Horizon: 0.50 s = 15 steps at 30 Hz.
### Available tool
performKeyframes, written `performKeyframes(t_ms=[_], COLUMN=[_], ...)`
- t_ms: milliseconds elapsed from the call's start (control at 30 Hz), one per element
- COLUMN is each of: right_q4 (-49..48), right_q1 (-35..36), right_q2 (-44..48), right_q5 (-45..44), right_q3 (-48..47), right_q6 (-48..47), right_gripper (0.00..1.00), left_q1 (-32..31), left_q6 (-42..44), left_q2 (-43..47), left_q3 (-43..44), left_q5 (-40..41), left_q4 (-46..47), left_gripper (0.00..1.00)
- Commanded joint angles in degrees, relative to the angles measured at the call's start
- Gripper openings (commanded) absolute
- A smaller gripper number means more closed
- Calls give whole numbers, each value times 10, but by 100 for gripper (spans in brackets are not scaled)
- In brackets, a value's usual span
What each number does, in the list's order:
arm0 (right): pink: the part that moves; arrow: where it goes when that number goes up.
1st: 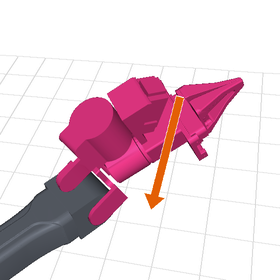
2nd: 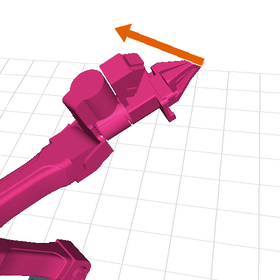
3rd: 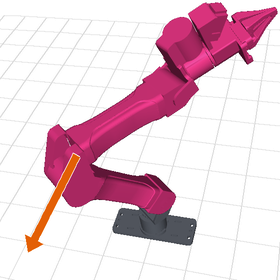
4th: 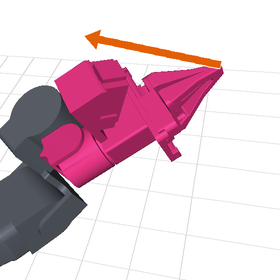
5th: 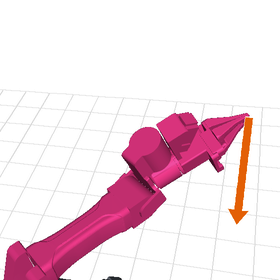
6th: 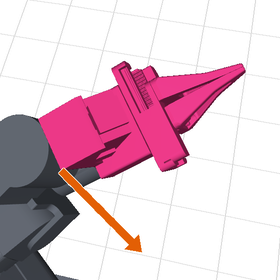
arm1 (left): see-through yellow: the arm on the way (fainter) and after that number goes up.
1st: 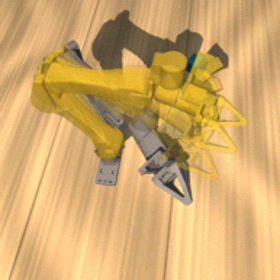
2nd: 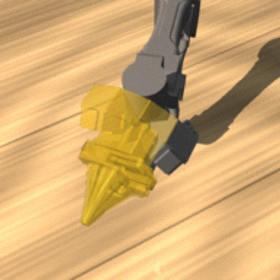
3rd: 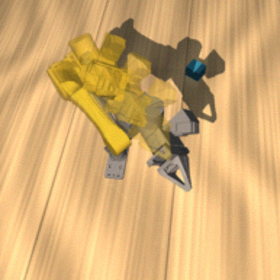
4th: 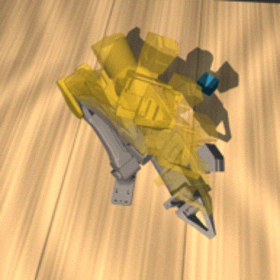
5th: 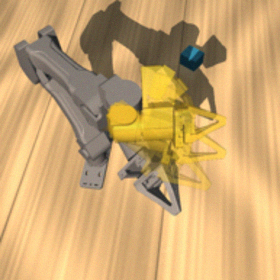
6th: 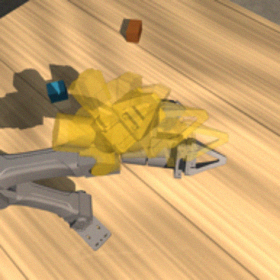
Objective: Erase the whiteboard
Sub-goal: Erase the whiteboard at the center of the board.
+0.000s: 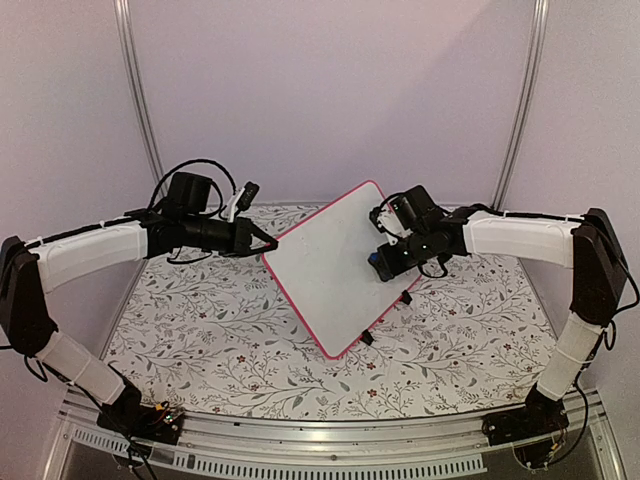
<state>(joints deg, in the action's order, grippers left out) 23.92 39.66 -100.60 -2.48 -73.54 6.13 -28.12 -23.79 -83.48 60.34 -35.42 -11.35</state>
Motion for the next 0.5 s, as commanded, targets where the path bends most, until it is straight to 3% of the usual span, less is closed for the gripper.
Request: performKeyframes(t_ms=[0,467], right_q4=[-15,-28], right_q1=[-7,-8], right_q2=[-10,-5], right_q5=[15,50], right_q3=[11,78], right_q6=[-7,4], right_gripper=[0,0], left_q1=[-10,-10], left_q6=[23,23], left_q2=[12,12], left_q3=[0,0], left_q5=[-23,-24], left_q4=[9,10], left_gripper=[0,0])
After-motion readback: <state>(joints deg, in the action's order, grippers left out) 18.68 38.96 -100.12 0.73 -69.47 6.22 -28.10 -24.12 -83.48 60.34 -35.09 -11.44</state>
